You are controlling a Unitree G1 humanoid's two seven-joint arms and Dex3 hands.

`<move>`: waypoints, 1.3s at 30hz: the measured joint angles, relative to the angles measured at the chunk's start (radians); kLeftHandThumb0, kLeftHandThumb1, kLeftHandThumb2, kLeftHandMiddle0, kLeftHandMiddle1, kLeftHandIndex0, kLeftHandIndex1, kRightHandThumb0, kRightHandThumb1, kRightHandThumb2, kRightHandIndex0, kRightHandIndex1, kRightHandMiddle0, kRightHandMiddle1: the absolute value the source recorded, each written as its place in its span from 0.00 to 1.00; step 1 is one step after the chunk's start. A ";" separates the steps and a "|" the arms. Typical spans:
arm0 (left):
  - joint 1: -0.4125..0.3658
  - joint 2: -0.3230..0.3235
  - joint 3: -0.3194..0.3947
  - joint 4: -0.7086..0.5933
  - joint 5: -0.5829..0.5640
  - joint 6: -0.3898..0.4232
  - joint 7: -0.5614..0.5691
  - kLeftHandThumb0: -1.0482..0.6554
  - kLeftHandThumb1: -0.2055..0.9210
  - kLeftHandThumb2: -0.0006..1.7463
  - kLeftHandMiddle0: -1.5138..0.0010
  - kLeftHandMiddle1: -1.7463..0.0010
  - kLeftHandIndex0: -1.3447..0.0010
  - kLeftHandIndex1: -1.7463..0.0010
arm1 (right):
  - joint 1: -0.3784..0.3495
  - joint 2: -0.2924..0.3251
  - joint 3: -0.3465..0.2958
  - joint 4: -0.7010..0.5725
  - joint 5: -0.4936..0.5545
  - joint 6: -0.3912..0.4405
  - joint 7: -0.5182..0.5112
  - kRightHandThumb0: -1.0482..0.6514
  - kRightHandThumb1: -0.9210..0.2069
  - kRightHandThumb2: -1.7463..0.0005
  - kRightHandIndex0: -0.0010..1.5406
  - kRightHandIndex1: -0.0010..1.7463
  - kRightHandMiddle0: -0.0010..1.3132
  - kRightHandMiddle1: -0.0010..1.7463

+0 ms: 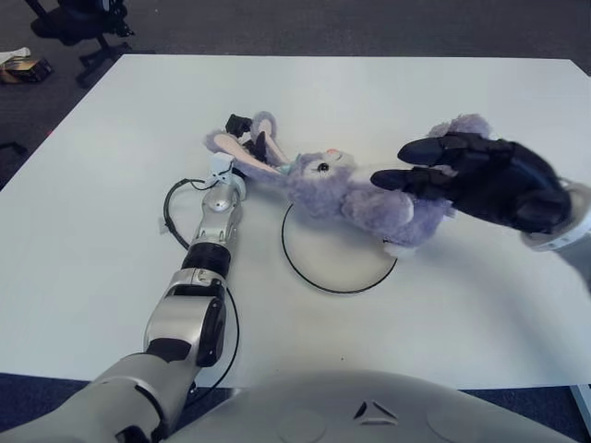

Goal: Put the doll into the plate.

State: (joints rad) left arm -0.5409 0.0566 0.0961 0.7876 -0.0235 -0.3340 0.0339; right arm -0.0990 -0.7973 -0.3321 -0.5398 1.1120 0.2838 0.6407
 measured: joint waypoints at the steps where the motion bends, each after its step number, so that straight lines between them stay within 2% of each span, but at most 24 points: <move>1: 0.000 0.001 0.000 0.000 0.000 0.000 0.000 0.40 0.90 0.38 0.46 0.00 0.80 0.00 | 0.000 0.031 -0.006 0.001 -0.011 -0.023 -0.001 0.39 0.00 0.84 0.59 0.05 0.48 0.52; 4: 0.000 0.002 0.001 -0.001 0.000 -0.002 0.000 0.40 0.90 0.37 0.46 0.00 0.80 0.00 | 0.001 0.145 -0.007 0.002 -0.075 -0.123 0.001 0.40 0.00 0.86 0.66 0.08 0.42 0.72; 7: 0.001 0.000 0.000 0.000 0.000 -0.002 0.000 0.40 0.91 0.37 0.46 0.00 0.80 0.00 | -0.005 0.260 0.003 0.024 -0.141 -0.235 0.026 0.40 0.00 0.86 0.68 0.09 0.39 0.79; 10: 0.001 -0.001 -0.001 0.000 0.000 -0.002 0.000 0.40 0.91 0.37 0.46 0.00 0.80 0.00 | -0.028 0.307 0.003 0.076 -0.167 -0.279 0.060 0.40 0.00 0.85 0.69 0.09 0.37 0.82; 13: 0.001 -0.001 0.000 0.000 0.000 -0.002 0.000 0.40 0.91 0.37 0.46 0.00 0.80 0.00 | -0.090 0.314 -0.006 0.151 -0.214 -0.327 0.092 0.40 0.00 0.82 0.66 0.07 0.32 0.86; 17: 0.000 -0.002 -0.003 -0.001 0.000 -0.002 0.000 0.40 0.91 0.37 0.46 0.00 0.80 0.00 | -0.212 0.310 -0.059 0.268 -0.311 -0.432 0.092 0.41 0.00 0.80 0.65 0.06 0.29 0.88; 19: -0.001 -0.002 -0.003 -0.002 0.000 -0.003 -0.001 0.40 0.91 0.37 0.46 0.00 0.80 0.00 | -0.259 0.293 -0.075 0.323 -0.364 -0.494 0.102 0.40 0.00 0.86 0.62 0.06 0.37 0.82; 20: -0.004 -0.002 -0.004 -0.003 0.000 -0.003 -0.001 0.40 0.91 0.37 0.46 0.00 0.80 0.00 | -0.286 0.268 -0.080 0.363 -0.408 -0.537 0.118 0.40 0.00 0.88 0.61 0.06 0.40 0.80; 22: -0.004 -0.003 -0.005 -0.003 0.000 -0.006 -0.001 0.40 0.91 0.37 0.46 0.00 0.80 0.00 | -0.324 0.211 -0.084 0.430 -0.470 -0.561 0.136 0.40 0.00 0.90 0.59 0.05 0.43 0.77; 23: -0.003 -0.005 -0.007 -0.002 0.000 -0.006 -0.001 0.40 0.91 0.37 0.46 0.00 0.80 0.00 | -0.340 0.172 -0.084 0.462 -0.502 -0.548 0.136 0.40 0.00 0.90 0.58 0.05 0.44 0.77; 24: -0.002 -0.006 -0.008 -0.002 0.000 -0.006 -0.001 0.40 0.91 0.37 0.46 0.00 0.80 0.00 | -0.348 0.137 -0.085 0.490 -0.528 -0.522 0.132 0.41 0.03 0.92 0.57 0.05 0.42 0.70; 25: -0.002 -0.006 -0.009 -0.002 0.000 -0.006 -0.001 0.40 0.91 0.37 0.47 0.00 0.80 0.00 | -0.350 0.111 -0.087 0.496 -0.543 -0.486 0.116 0.43 0.06 0.95 0.56 0.05 0.41 0.58; 26: -0.002 -0.005 -0.009 -0.002 0.000 -0.006 -0.001 0.40 0.91 0.37 0.47 0.00 0.80 0.00 | -0.348 0.094 -0.091 0.495 -0.550 -0.444 0.092 0.44 0.09 0.96 0.55 0.05 0.41 0.49; 27: -0.002 -0.004 -0.009 -0.002 0.000 -0.006 -0.001 0.40 0.91 0.37 0.47 0.00 0.80 0.00 | -0.346 0.083 -0.094 0.493 -0.552 -0.413 0.073 0.44 0.09 0.97 0.54 0.05 0.41 0.46; 29: -0.002 -0.003 -0.009 -0.002 0.000 -0.006 -0.001 0.40 0.91 0.37 0.47 0.00 0.80 0.00 | -0.331 0.074 -0.103 0.467 -0.552 -0.341 0.022 0.51 0.11 0.99 0.52 0.05 0.43 0.36; 33: -0.002 0.000 -0.009 -0.003 0.000 -0.008 -0.001 0.40 0.92 0.37 0.47 0.00 0.80 0.00 | -0.283 0.087 -0.107 0.367 -0.513 -0.170 -0.099 0.57 0.10 0.99 0.51 0.04 0.48 0.31; 35: 0.001 0.001 -0.008 -0.002 0.000 -0.008 -0.001 0.40 0.92 0.36 0.47 0.00 0.80 0.00 | -0.271 0.100 -0.106 0.336 -0.490 -0.110 -0.131 0.57 0.10 0.99 0.51 0.04 0.50 0.31; 39: 0.004 0.006 -0.007 0.000 0.000 -0.008 -0.001 0.40 0.92 0.36 0.47 0.00 0.80 0.00 | -0.280 0.112 -0.102 0.344 -0.486 -0.074 -0.150 0.57 0.09 0.99 0.51 0.05 0.51 0.30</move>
State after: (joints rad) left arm -0.5365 0.0627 0.0886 0.7872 -0.0235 -0.3415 0.0328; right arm -0.3789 -0.6850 -0.4340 -0.1954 0.6264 0.2102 0.4906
